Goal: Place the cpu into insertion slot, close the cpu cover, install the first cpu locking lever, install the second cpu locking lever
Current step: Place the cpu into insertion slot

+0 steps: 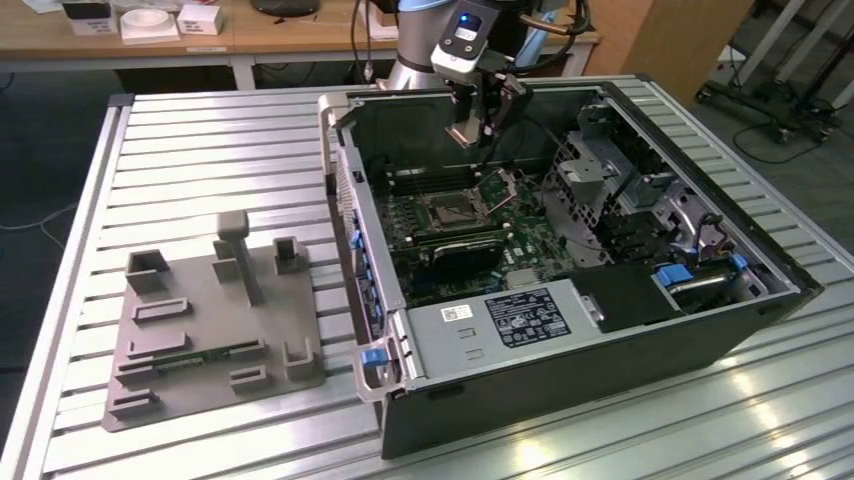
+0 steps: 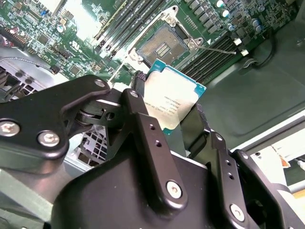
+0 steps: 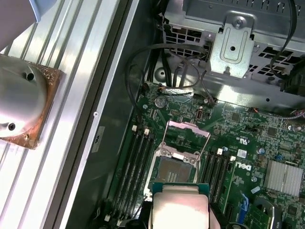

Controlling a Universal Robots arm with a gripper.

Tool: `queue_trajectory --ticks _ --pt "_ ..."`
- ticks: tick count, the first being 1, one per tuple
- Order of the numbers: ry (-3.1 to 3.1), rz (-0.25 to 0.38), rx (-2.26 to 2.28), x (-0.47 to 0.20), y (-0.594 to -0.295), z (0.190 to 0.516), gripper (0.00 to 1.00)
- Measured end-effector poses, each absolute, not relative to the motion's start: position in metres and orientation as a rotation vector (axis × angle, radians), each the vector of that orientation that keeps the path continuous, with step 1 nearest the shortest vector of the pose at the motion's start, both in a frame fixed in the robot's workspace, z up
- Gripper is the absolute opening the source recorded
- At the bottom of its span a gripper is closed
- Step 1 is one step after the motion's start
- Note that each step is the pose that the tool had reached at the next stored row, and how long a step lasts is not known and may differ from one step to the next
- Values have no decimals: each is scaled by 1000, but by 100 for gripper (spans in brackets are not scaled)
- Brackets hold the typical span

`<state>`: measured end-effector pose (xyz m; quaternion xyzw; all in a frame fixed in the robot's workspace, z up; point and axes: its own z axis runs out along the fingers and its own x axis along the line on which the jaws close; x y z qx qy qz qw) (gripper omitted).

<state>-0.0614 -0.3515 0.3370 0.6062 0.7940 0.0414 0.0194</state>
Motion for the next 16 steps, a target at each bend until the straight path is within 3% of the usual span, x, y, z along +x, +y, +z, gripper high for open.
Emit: queue_trajectory --ticks 16 --pt "2444 128 1906 -61 -351 331 54"
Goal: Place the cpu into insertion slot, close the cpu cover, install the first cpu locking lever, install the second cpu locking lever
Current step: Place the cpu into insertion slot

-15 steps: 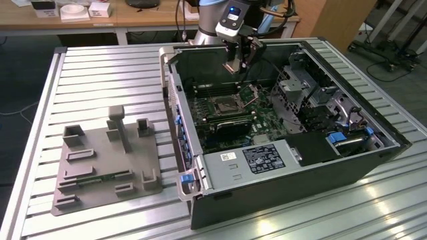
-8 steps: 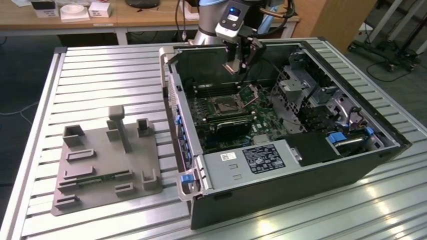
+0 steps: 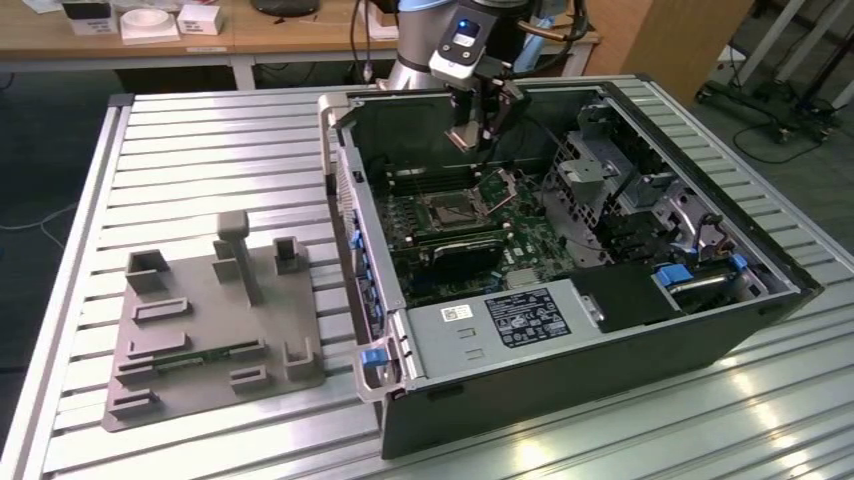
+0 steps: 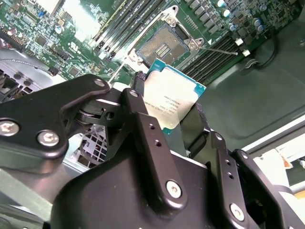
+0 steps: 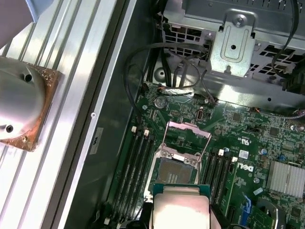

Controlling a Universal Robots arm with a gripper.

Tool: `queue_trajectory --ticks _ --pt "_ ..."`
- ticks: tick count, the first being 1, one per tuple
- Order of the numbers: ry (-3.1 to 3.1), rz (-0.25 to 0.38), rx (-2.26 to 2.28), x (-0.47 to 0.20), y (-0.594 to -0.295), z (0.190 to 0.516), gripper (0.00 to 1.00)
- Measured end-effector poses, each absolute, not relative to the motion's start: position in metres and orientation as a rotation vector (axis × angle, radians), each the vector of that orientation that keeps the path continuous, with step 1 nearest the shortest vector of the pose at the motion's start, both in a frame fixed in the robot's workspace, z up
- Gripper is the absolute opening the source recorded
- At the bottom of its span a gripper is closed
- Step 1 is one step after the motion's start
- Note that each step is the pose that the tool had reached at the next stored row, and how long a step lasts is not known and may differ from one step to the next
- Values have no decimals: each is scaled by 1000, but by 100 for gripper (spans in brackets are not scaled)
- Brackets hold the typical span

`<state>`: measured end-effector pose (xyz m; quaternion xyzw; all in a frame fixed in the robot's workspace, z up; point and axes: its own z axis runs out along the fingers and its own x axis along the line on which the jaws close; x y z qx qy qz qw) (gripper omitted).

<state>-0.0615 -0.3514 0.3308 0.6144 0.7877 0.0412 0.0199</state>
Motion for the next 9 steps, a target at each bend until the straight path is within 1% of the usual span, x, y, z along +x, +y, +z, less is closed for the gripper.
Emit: queue_trajectory --ticks 9 --pt "2391 126 1968 -62 -351 329 54"
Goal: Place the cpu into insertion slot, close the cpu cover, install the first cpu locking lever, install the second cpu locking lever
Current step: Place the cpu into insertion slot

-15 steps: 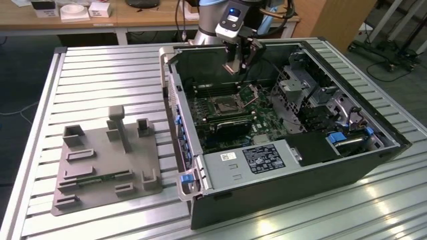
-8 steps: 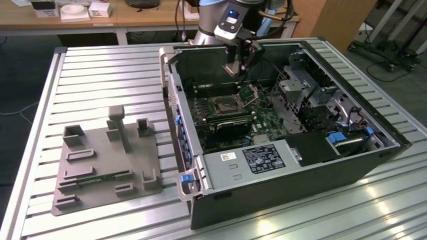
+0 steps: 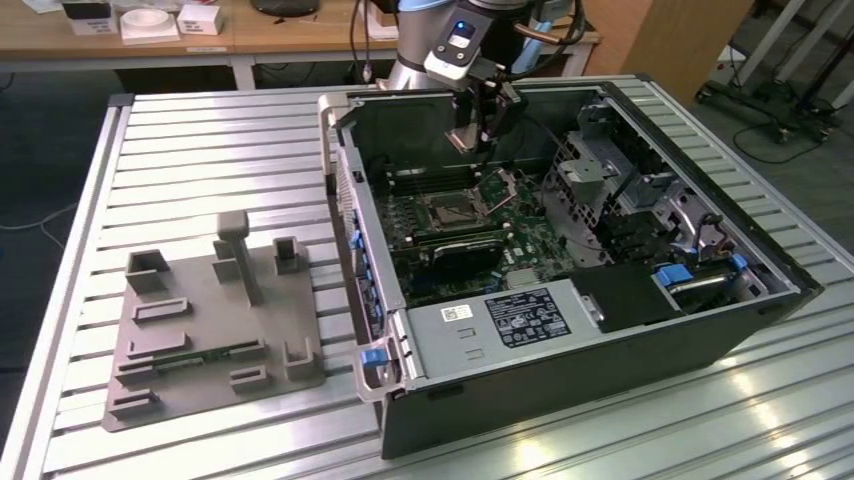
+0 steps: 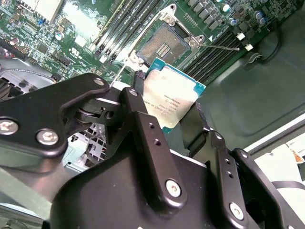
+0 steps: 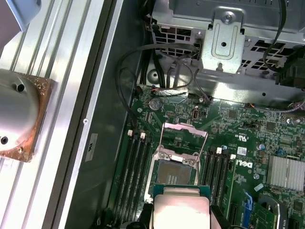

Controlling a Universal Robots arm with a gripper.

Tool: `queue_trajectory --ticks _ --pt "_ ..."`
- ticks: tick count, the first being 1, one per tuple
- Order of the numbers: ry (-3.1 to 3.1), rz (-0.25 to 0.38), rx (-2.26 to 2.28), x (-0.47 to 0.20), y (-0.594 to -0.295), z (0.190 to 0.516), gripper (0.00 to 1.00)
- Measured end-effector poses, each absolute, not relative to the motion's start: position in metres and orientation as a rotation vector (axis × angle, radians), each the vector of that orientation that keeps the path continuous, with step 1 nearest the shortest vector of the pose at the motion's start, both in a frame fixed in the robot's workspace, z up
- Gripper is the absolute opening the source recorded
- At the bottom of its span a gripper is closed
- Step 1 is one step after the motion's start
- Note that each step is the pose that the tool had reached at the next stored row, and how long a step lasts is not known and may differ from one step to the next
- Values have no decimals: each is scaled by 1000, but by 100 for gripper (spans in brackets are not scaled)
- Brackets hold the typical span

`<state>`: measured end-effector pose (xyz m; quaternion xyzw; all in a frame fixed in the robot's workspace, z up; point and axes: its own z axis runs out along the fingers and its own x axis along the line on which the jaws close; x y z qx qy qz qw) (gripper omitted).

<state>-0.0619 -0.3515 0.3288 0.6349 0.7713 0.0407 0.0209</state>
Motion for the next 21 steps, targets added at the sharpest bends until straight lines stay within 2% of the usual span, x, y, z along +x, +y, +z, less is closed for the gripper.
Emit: queue_trajectory --ticks 10,21 --pt "2391 126 1968 -62 -351 325 54" --pt "2391 126 1968 -62 -351 307 54"
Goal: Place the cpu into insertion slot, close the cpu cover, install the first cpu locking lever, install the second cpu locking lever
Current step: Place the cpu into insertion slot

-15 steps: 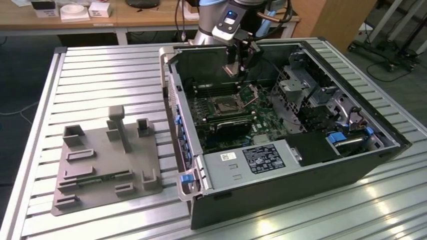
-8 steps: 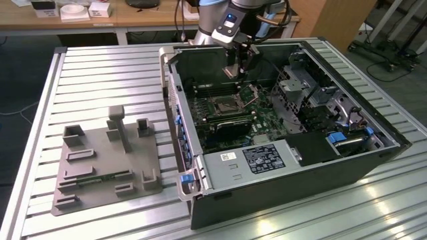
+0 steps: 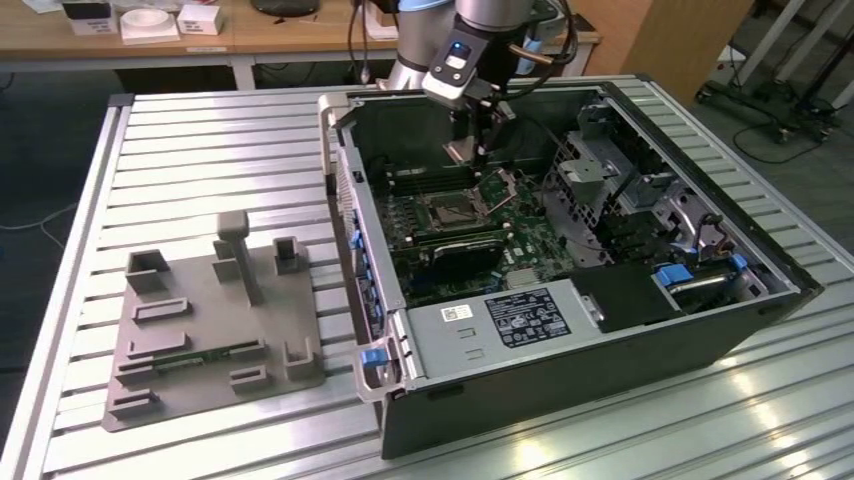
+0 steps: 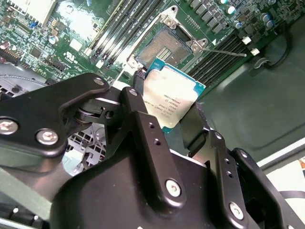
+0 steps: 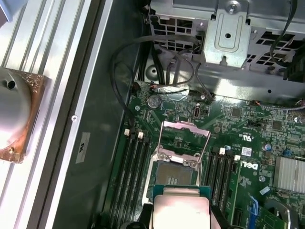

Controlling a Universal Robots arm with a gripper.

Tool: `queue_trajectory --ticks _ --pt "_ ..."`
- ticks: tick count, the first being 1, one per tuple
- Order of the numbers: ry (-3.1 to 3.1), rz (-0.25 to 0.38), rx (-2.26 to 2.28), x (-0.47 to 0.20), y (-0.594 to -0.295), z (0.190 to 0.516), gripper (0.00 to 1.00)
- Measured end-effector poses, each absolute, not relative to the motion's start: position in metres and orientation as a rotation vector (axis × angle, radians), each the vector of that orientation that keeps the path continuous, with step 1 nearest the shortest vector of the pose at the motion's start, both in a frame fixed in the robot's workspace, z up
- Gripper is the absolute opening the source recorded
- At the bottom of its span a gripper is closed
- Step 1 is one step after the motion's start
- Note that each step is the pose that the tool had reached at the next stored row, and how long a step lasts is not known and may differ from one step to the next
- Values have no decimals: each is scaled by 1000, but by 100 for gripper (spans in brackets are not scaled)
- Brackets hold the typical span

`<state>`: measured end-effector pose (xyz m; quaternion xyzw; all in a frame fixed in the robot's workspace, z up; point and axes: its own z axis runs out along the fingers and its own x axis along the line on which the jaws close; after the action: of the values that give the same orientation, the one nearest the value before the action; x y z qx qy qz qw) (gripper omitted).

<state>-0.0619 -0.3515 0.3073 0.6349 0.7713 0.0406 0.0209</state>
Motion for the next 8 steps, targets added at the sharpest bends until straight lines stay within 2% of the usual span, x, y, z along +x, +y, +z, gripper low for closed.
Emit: queue_trajectory --ticks 8 --pt "2391 126 1968 -62 -351 299 54"
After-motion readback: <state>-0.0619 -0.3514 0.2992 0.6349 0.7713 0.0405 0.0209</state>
